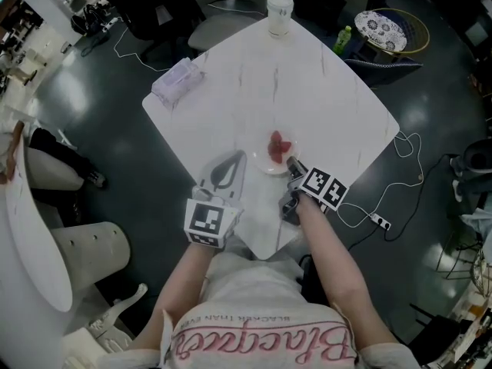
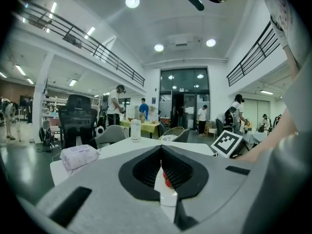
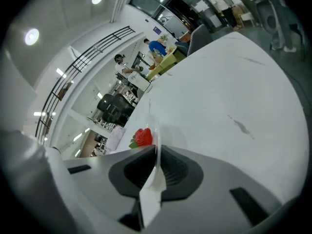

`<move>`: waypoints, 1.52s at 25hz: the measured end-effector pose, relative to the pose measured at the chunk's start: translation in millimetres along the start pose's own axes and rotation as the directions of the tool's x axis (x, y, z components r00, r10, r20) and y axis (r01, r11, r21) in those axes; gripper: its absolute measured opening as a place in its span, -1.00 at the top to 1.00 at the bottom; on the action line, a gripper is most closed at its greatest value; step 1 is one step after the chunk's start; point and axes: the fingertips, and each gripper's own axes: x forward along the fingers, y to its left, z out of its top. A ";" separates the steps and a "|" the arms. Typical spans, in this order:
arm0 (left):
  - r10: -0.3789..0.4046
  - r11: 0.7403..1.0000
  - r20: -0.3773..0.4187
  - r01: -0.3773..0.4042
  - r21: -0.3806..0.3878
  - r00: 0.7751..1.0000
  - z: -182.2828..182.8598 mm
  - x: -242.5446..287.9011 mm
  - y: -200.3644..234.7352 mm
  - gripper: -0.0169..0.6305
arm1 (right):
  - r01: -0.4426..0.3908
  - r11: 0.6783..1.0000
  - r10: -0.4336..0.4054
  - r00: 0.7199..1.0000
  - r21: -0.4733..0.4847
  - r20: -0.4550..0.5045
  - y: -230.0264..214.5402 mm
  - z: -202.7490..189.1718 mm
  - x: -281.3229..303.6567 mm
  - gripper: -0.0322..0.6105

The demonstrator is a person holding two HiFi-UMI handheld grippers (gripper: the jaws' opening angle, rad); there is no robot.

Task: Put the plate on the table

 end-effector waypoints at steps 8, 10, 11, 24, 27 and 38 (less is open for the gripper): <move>-0.001 1.000 -0.017 0.001 0.002 1.000 -5.6 -4.8 5.3 0.93 | 0.180 0.953 -0.176 0.984 -0.242 0.038 -13.0 3.1 4.3 0.72; 0.004 1.000 -0.021 -0.004 -0.001 1.000 -8.0 -5.9 8.1 0.93 | 0.220 0.932 -0.216 0.975 -0.289 0.046 -18.5 3.3 4.0 0.69; 0.005 1.000 -0.022 -0.005 -0.002 1.000 -9.4 -6.1 9.2 0.93 | 0.235 0.921 -0.231 0.972 -0.311 0.050 -20.9 3.2 4.1 0.68; 0.007 1.000 -0.031 -0.007 -0.010 0.999 -14.5 -7.4 10.6 0.93 | 0.365 0.738 -0.350 0.926 -0.568 0.140 -21.8 4.2 7.8 0.55; 0.000 1.000 -0.024 0.000 -0.008 1.000 -12.3 -9.1 8.0 0.93 | 0.346 0.763 -0.323 0.936 -0.546 0.141 -21.8 4.5 6.4 0.51; -0.058 0.998 0.006 0.058 0.013 0.998 -3.5 -11.2 -15.5 0.93 | 0.250 0.740 -0.156 0.967 -0.624 0.202 19.6 19.3 -46.8 0.51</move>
